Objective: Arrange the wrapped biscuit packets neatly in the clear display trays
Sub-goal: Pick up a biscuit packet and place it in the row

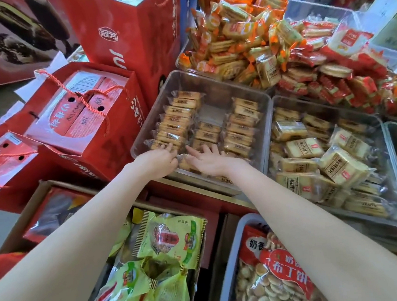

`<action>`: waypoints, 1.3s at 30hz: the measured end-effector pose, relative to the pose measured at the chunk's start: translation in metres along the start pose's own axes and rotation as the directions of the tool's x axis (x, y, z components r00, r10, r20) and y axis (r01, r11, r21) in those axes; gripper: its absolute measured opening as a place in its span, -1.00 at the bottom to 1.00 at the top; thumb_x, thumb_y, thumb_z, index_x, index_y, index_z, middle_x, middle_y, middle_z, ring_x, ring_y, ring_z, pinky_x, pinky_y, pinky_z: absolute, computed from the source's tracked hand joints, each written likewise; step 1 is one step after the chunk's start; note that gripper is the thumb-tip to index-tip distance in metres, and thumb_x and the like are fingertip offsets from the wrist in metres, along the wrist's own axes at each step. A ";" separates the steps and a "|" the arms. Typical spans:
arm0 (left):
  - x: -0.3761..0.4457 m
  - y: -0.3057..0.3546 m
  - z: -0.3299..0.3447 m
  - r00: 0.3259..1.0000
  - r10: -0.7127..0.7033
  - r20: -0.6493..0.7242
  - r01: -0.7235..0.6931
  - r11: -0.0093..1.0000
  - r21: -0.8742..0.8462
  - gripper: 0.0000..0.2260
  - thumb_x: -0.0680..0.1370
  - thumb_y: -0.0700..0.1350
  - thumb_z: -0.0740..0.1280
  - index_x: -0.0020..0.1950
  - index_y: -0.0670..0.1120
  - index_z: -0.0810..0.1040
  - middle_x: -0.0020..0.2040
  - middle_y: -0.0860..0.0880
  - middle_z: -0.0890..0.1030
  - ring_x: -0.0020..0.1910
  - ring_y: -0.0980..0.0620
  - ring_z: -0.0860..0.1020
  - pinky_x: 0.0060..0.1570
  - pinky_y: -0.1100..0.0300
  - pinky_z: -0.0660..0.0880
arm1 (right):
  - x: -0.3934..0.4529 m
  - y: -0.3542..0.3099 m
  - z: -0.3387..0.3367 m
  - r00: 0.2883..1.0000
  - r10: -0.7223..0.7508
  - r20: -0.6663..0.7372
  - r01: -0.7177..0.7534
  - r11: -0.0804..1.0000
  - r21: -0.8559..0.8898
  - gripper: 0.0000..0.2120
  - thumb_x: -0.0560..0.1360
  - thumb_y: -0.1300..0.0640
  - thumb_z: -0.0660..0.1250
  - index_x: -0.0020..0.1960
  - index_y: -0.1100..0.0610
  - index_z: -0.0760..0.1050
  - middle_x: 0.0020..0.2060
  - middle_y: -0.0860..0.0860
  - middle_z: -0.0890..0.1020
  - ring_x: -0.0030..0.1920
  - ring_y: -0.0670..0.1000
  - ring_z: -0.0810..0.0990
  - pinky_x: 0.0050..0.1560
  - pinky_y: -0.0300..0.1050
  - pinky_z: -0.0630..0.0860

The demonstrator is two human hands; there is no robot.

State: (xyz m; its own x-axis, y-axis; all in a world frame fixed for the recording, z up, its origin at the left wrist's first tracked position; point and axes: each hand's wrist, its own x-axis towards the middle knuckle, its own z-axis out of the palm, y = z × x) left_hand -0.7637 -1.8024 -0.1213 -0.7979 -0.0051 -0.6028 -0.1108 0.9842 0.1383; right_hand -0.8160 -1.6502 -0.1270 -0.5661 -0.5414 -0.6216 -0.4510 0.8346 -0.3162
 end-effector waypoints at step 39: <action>-0.049 0.175 -0.009 0.895 0.248 -0.371 -0.371 0.877 -0.306 -0.39 0.56 -0.10 0.31 0.53 -0.09 0.11 0.41 -0.11 0.38 0.31 -0.05 0.42 0.28 0.12 0.36 | -0.155 0.133 -0.004 0.859 0.055 -0.509 -0.127 0.986 -0.107 -0.37 0.40 0.17 0.42 0.40 0.07 0.24 0.30 0.04 0.32 0.29 0.19 0.28 0.30 0.10 0.28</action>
State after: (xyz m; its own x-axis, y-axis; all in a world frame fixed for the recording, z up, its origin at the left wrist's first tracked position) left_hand -0.7492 -1.6317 -0.0606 -0.9614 0.1741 -0.2130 0.0171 0.8105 0.5854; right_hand -0.7911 -1.4554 -0.0704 -0.8622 -0.4707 -0.1871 -0.4470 0.8808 -0.1559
